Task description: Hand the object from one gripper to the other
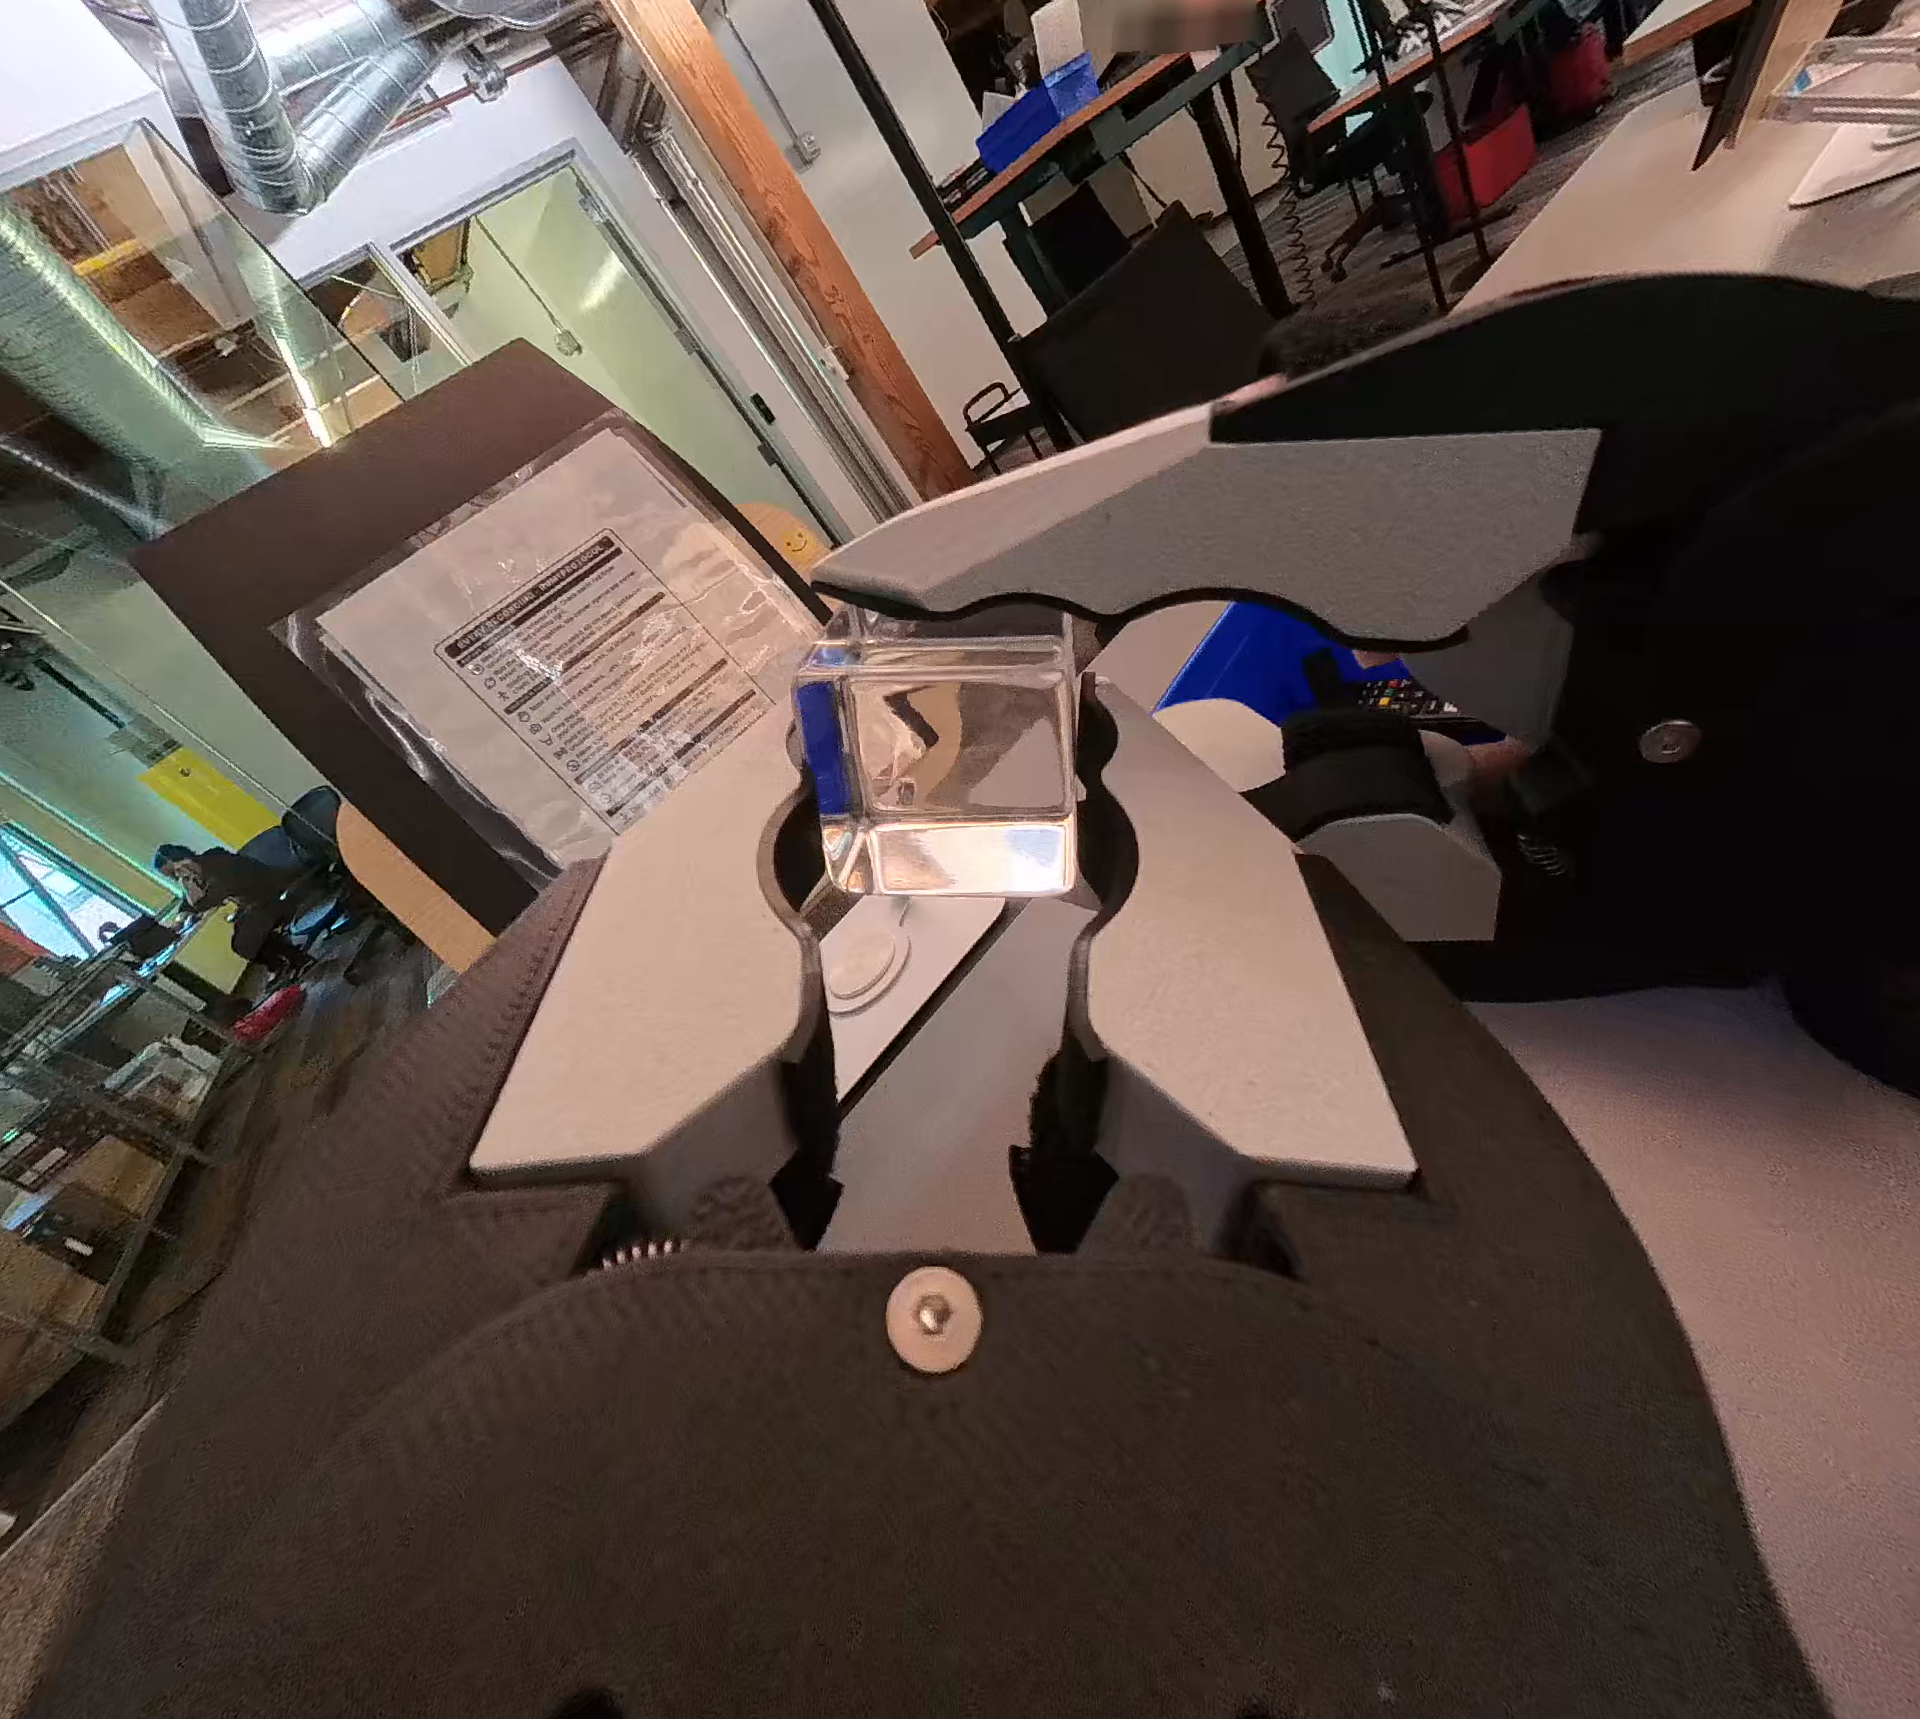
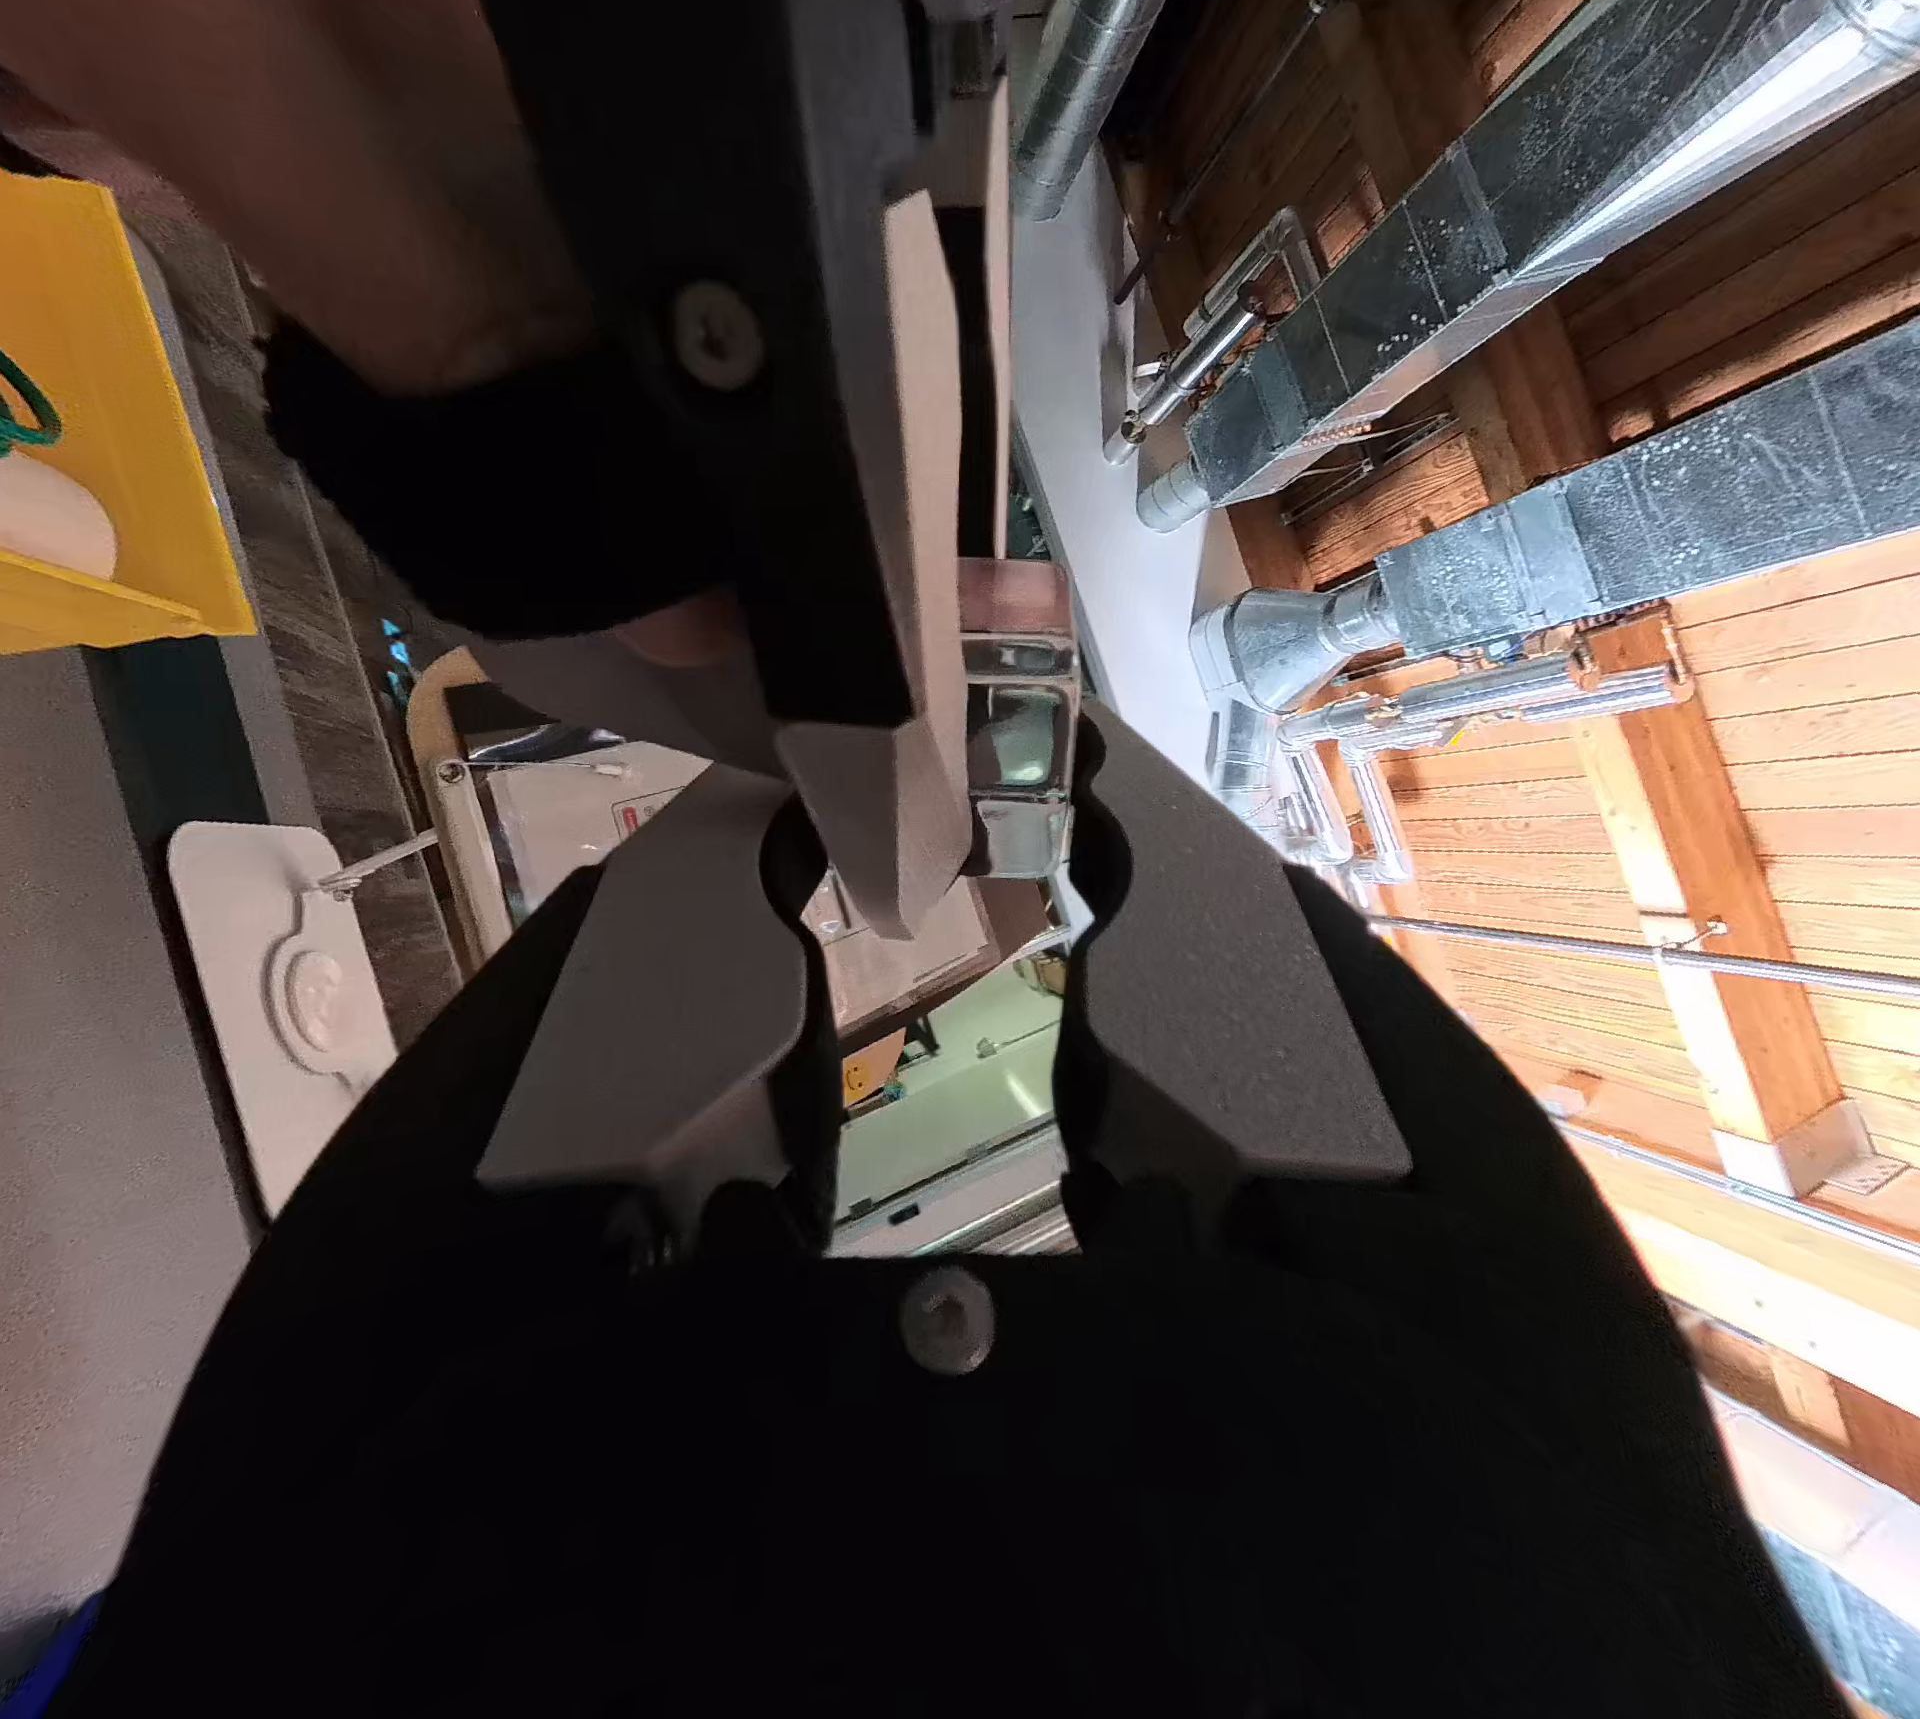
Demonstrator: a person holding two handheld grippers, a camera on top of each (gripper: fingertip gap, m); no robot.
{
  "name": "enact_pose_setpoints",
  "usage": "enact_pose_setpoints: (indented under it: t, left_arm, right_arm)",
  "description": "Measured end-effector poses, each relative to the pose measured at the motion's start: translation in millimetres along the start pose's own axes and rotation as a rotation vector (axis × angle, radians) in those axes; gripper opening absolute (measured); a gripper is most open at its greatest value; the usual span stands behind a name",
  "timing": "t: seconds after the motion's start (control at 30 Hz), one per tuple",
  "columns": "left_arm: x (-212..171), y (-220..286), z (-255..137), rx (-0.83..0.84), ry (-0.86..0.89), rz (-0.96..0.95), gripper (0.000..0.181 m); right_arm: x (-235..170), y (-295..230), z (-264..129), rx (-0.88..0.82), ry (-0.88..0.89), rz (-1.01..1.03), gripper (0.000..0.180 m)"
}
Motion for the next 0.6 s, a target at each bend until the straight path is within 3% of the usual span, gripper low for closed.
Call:
enact_pose_setpoints:
  t: [0.33,0.5,0.6]
  left_arm:
    - [17,-31,-20,0.134,0.107,0.061,0.044]
    - [16,-87,-53,0.235,0.157,-0.054,0.044]
    - [12,-108,-69,0.212,0.19,-0.172,0.044]
  right_arm:
    - [-4,24,-7,-0.123,0.058,0.064,0.056]
    - [-35,36,-8,-0.16,-0.005,0.099,0.051]
    - [-46,40,-10,-0.169,-0.021,0.126,0.051]
Point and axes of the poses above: each gripper's, where its closed fingertips meet, z out along the fingers, x out of its top, y = z × x across the jaws, the point moved 1 cm from there along -z, back along the fingers, and after that the axes turned 1 degree about y, right-handed, at the moved point
